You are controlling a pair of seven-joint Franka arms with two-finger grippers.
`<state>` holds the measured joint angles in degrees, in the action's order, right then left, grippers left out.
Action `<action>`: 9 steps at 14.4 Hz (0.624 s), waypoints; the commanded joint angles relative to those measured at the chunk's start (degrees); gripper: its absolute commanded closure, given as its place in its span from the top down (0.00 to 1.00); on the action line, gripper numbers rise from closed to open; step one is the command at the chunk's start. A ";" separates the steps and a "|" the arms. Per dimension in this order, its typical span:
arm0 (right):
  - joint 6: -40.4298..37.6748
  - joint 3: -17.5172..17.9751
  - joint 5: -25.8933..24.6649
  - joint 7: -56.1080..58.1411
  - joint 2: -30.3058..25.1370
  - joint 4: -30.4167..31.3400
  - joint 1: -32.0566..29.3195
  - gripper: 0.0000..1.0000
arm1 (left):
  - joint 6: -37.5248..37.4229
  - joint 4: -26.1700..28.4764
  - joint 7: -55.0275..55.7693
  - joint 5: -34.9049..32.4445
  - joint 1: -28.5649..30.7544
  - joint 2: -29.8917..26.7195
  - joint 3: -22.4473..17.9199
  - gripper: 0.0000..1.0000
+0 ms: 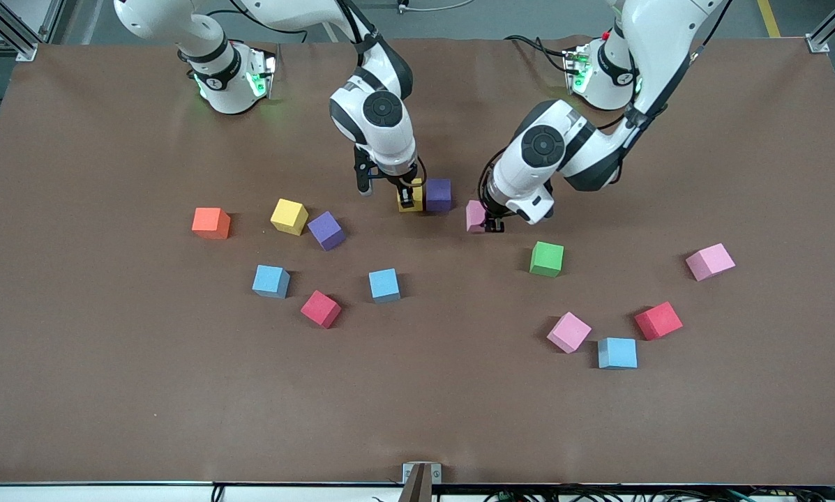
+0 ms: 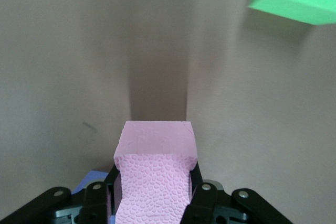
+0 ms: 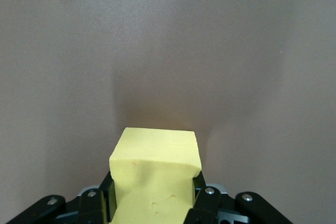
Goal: Arrange 11 blocks into digit 3
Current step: 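Carry the pink cube with the left gripper next to the purple cube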
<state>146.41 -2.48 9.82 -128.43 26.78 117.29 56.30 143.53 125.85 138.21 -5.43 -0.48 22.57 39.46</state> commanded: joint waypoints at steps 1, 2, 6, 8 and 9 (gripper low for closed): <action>0.19 -0.34 0.47 -1.03 1.61 -1.54 0.74 0.02 | 1.40 2.12 5.74 0.86 -0.04 -1.39 1.05 0.30; 0.19 -0.34 0.47 -1.03 1.78 -1.63 0.74 0.02 | 1.49 2.73 6.18 0.86 -0.48 -1.47 1.49 0.30; 0.19 -0.34 0.47 -1.03 1.87 -1.98 0.74 0.02 | 2.45 3.26 6.89 0.42 -3.12 -1.13 1.49 0.30; 0.19 -0.42 0.47 -1.03 1.87 -1.98 0.83 0.02 | 3.59 3.44 6.89 0.33 -3.12 -0.77 1.49 0.30; 0.19 -0.42 0.38 -1.03 1.87 -1.98 0.83 0.02 | 3.86 3.53 6.81 0.15 -3.21 -0.51 1.49 0.30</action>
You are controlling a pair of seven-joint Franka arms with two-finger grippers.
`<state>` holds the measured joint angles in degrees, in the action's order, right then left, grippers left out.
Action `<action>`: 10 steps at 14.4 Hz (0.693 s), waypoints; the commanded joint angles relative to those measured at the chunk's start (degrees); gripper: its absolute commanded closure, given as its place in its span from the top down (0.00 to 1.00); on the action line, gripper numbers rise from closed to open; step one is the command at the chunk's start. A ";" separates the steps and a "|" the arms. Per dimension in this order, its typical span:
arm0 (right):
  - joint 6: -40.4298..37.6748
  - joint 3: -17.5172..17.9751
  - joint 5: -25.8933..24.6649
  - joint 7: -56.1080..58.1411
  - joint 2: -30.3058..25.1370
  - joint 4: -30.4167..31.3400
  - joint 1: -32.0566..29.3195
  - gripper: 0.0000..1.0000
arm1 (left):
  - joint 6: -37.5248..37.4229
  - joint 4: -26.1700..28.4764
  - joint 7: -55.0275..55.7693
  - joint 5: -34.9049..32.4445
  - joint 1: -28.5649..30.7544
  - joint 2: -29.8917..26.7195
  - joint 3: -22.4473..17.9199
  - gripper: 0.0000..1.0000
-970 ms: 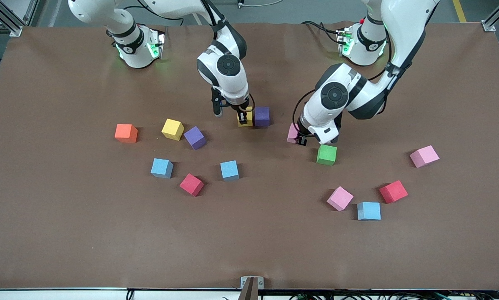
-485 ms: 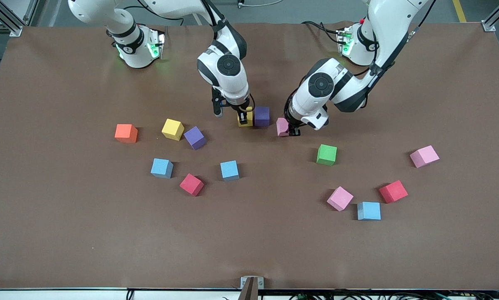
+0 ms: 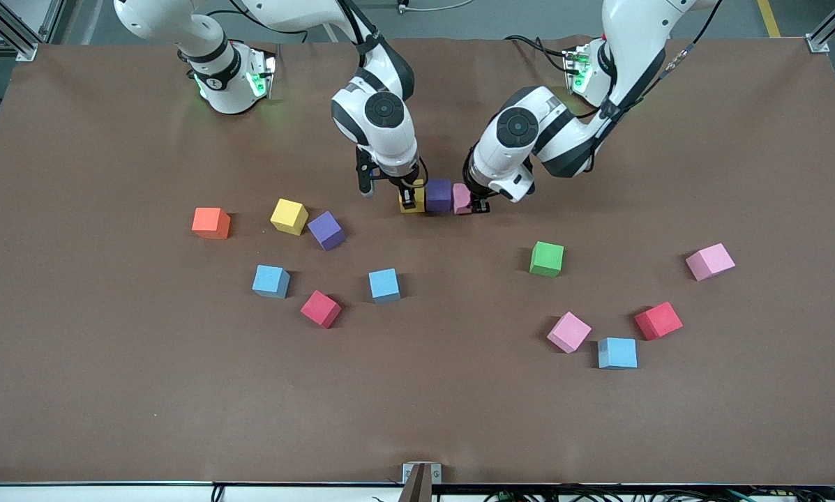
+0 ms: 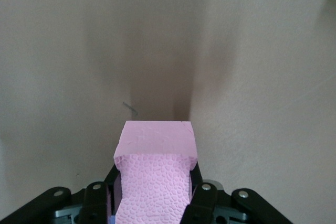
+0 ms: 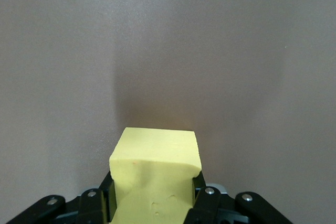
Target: Arrange 11 blocks into digit 3
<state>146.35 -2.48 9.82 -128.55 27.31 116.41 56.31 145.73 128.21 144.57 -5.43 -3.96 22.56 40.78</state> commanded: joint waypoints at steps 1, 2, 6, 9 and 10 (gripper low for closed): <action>0.25 -0.42 0.29 -0.91 1.43 -1.10 0.82 0.02 | 1.84 1.16 0.45 -0.02 0.18 -0.33 0.17 0.30; 0.25 -0.34 0.20 -0.91 1.43 -1.10 0.82 0.03 | 1.84 1.25 0.45 -0.11 0.18 -0.24 0.17 0.30; 0.16 -0.34 0.03 -0.74 1.86 -1.53 0.82 0.07 | 1.84 1.69 0.37 -0.89 -0.08 0.20 0.09 0.30; -0.19 -0.42 0.03 -0.74 2.31 -2.32 0.82 0.07 | 2.01 1.69 0.45 -2.13 0.01 0.90 0.09 0.30; -0.10 -0.42 -0.06 -0.74 2.31 -2.33 0.82 0.07 | 2.54 1.69 0.45 -2.13 0.01 1.25 0.09 0.30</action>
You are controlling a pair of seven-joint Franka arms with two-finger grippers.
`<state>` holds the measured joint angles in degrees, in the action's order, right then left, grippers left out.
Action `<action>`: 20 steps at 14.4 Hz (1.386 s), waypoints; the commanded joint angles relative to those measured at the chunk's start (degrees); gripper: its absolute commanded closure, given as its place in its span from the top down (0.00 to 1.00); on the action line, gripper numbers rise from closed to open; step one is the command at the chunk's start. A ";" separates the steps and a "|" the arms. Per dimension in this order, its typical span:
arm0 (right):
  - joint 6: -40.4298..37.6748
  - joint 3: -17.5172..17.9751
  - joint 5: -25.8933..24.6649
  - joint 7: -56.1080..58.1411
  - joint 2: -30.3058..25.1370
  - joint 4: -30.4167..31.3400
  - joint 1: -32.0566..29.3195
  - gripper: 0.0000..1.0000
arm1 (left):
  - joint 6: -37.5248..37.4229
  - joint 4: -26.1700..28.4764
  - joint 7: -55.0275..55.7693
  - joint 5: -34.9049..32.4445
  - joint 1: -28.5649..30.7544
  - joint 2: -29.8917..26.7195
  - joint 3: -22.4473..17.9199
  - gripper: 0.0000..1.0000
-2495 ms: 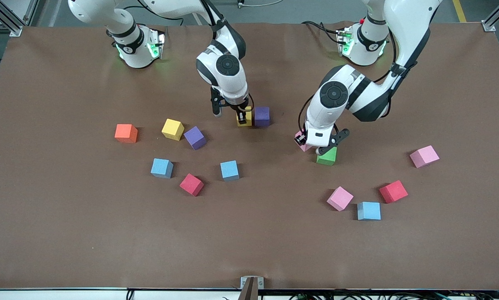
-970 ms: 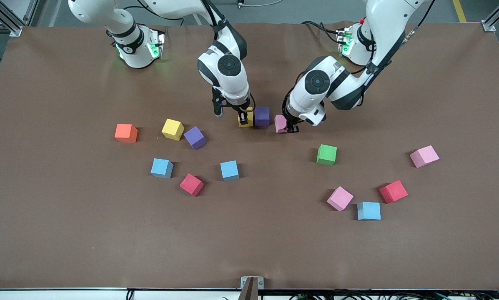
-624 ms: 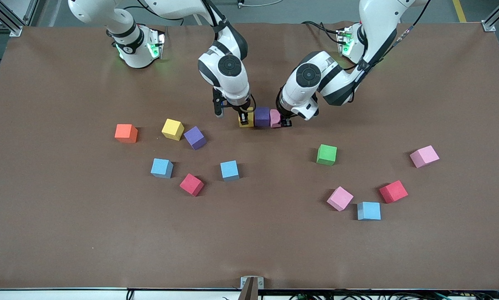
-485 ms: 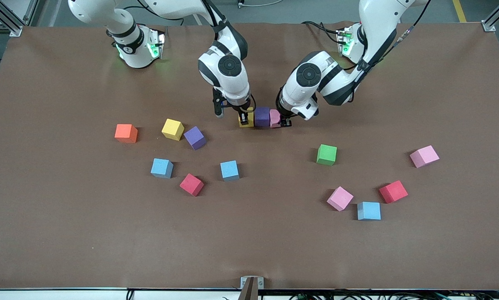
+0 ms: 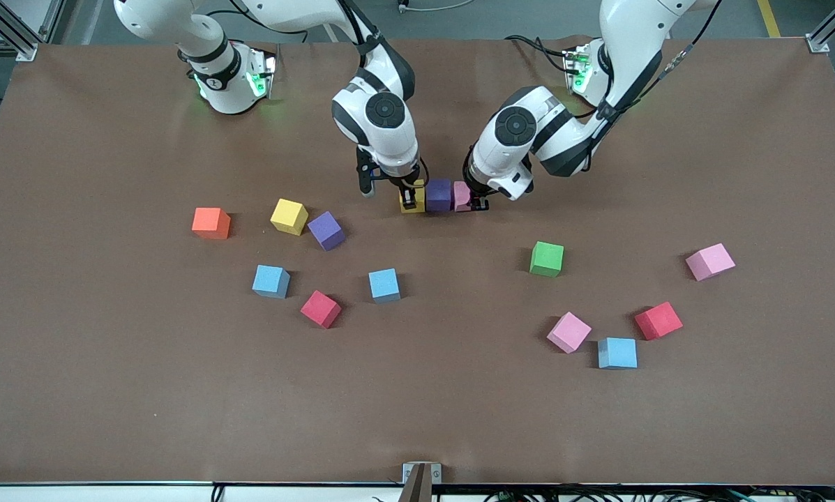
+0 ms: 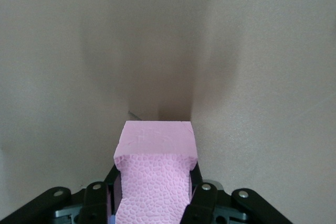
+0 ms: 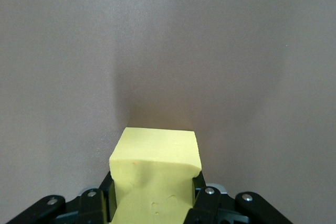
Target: Arrange 11 blocks into digit 3
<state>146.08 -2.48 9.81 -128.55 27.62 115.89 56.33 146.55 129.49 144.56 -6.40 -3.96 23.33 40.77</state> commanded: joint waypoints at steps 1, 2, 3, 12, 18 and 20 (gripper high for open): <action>0.08 -0.42 -0.06 -0.74 2.00 -1.80 0.80 0.07 | 1.89 0.42 0.46 -1.15 -0.17 0.83 0.10 0.30; 0.08 -0.42 -0.06 -0.74 2.00 -1.80 0.80 0.07 | 1.98 0.33 0.46 -1.15 -0.26 1.01 0.10 0.30; -0.01 -0.42 -0.06 -0.65 2.00 -1.80 0.80 0.08 | 2.42 0.33 0.46 -1.15 -0.26 1.36 0.10 0.30; -0.19 -0.51 -0.76 -0.56 2.00 -1.54 1.50 0.87 | 2.60 0.68 0.46 -1.15 -1.23 1.37 0.01 0.30; -1.41 -0.51 -1.11 -0.56 2.00 -1.45 1.50 0.99 | 2.69 0.42 0.46 -2.29 -1.23 1.89 -0.08 0.30; -1.68 -0.51 -1.11 -0.56 1.91 -1.54 1.42 0.99 | 2.69 0.42 0.38 -4.39 -1.32 2.16 0.01 0.30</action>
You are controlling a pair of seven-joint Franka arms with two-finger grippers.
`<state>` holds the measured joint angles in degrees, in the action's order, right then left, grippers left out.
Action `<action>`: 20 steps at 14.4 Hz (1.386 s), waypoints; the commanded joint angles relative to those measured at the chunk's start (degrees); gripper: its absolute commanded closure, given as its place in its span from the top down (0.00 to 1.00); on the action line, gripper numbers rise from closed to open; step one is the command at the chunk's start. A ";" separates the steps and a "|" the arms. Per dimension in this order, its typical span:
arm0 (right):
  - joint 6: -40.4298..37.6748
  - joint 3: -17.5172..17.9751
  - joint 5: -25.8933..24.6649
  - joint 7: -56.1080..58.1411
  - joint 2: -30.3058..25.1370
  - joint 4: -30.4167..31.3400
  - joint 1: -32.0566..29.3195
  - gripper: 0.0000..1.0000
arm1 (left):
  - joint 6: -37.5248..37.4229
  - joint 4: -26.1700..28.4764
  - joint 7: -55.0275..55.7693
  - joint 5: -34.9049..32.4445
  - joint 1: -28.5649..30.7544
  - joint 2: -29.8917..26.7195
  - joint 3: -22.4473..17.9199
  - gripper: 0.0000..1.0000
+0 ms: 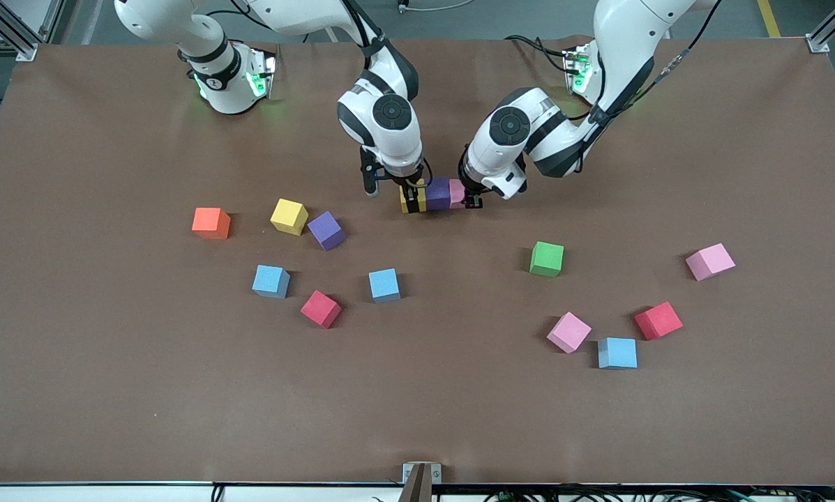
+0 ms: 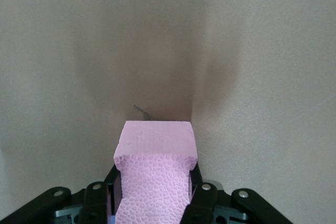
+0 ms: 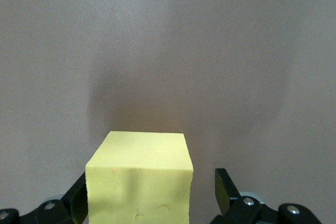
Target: Arrange 11 blocks into digit 3
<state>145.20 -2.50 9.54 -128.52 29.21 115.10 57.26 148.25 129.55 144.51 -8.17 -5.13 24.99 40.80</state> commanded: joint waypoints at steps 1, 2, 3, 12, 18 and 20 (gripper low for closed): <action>-0.88 -0.48 -0.84 -0.59 0.32 -0.75 0.49 0.99 | 0.99 0.35 0.50 -4.12 -0.06 0.93 -0.10 0.30; -0.97 -0.48 -0.84 -0.67 0.14 -0.75 0.40 0.99 | 0.99 0.18 0.51 -4.66 0.03 1.37 -0.10 0.30; -1.84 -0.57 -0.84 -0.59 -0.03 -0.84 0.40 0.99 | 0.99 0.00 0.51 -4.66 0.11 1.38 -0.10 0.30; -7.29 -1.89 -0.84 0.11 -4.16 -1.02 -0.65 0.99 | 1.08 -1.40 0.51 -4.66 -0.15 2.08 -0.10 0.31; -17.48 -6.10 -0.84 8.45 -9.08 -2.60 -0.65 0.99 | 1.08 -1.76 0.42 -5.45 -0.06 2.17 -0.19 0.31; -17.58 -7.59 -0.93 12.66 -10.31 -1.29 -0.74 1.00 | 1.08 -2.11 0.42 -6.07 0.03 2.25 -0.19 0.32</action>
<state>128.19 -9.02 9.45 -119.45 20.91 111.90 56.81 148.44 128.63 144.51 -12.37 -5.20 25.78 40.86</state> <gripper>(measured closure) 0.000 0.507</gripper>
